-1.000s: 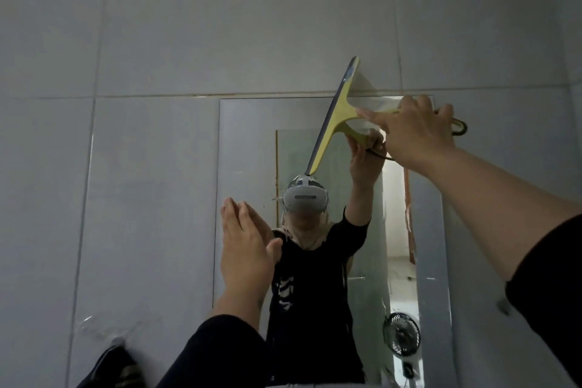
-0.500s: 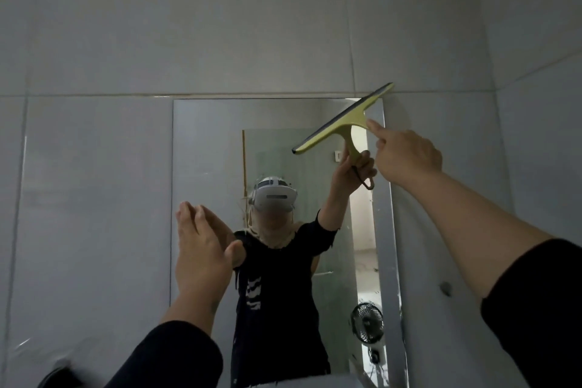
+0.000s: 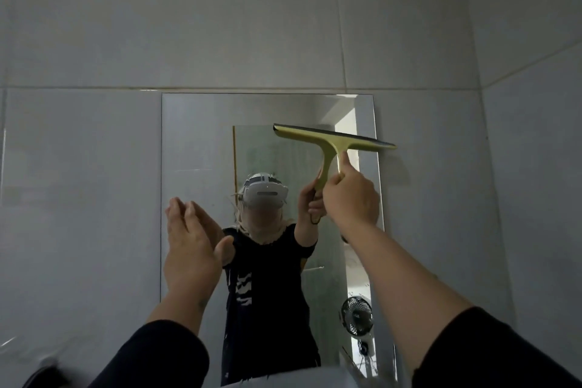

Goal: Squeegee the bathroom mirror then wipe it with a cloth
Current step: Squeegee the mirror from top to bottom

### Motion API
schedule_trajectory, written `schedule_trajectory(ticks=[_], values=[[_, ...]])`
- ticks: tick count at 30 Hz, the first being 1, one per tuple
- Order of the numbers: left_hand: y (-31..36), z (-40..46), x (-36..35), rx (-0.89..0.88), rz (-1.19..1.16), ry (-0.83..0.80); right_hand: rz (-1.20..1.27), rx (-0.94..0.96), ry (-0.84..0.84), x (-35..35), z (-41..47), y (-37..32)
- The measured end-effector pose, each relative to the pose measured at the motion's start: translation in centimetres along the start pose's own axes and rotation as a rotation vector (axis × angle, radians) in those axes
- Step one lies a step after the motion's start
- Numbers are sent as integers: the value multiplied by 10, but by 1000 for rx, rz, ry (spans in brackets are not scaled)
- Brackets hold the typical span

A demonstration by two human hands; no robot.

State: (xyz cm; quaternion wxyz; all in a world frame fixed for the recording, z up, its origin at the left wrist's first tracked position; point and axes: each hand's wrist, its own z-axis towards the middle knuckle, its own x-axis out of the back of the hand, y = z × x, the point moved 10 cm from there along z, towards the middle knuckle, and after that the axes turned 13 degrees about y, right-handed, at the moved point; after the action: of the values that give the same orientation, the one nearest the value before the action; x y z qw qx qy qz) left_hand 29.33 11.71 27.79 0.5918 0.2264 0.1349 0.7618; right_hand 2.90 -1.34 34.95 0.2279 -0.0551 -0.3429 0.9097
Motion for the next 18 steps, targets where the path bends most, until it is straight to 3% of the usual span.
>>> schedule_trajectory(ticks=[11, 18], values=[[-10, 0, 12, -28, -45, -4, 180, -70, -49, -54, -64, -29], [-26, -6, 29, 13, -52, 56, 142, 132, -150, -86, -114, -84]])
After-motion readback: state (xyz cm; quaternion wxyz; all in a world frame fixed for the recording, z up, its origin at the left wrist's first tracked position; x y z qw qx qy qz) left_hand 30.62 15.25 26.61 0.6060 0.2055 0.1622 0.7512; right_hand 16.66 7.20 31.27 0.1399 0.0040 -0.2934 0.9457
